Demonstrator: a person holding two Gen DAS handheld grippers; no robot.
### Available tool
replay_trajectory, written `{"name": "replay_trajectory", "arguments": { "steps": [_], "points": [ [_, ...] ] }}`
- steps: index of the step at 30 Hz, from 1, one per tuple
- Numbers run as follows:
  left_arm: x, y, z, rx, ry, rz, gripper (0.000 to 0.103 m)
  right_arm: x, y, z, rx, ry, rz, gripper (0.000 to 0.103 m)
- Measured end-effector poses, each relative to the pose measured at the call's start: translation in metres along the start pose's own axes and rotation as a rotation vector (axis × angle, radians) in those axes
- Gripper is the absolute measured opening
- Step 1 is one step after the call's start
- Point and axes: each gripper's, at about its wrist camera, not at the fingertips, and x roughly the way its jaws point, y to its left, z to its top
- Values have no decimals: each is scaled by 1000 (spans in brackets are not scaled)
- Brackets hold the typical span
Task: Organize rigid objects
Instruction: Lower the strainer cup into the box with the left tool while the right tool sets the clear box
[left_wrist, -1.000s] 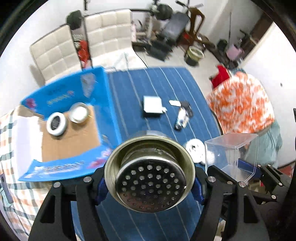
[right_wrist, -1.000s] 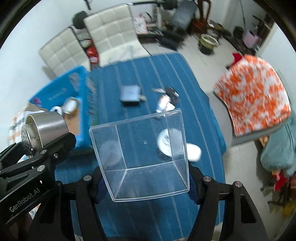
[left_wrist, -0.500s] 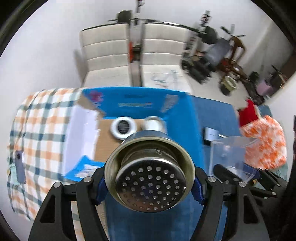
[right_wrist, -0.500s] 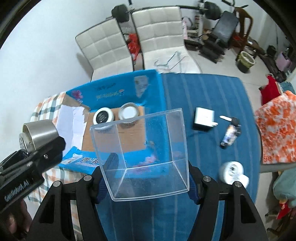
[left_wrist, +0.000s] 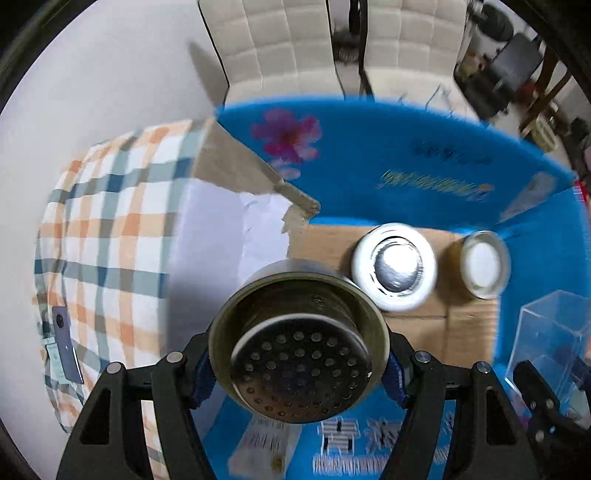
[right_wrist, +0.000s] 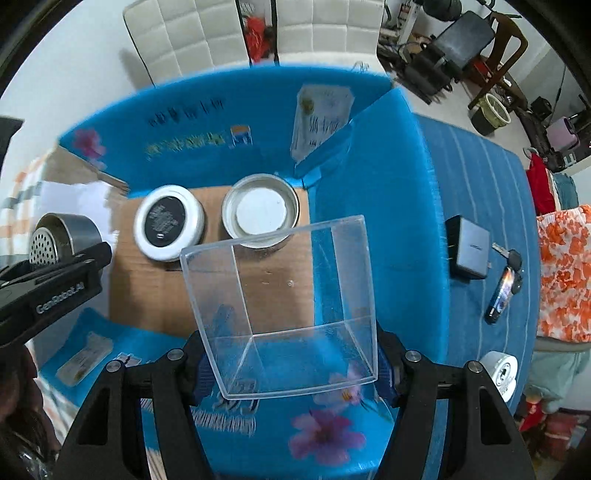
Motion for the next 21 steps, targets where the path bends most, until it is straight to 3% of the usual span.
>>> {"name": "replay_trajectory", "arguments": {
  "steps": [5, 14, 21],
  "points": [
    [29, -17, 7, 70, 45, 42, 69, 26, 9, 7, -19, 47, -87, 70],
    [48, -29, 5, 59, 107, -62, 69, 48, 6, 15, 4, 109, -19, 69],
    [58, -13, -1, 26, 149, -125, 69, 66, 1, 19, 23, 141, 56, 68]
  ]
}}
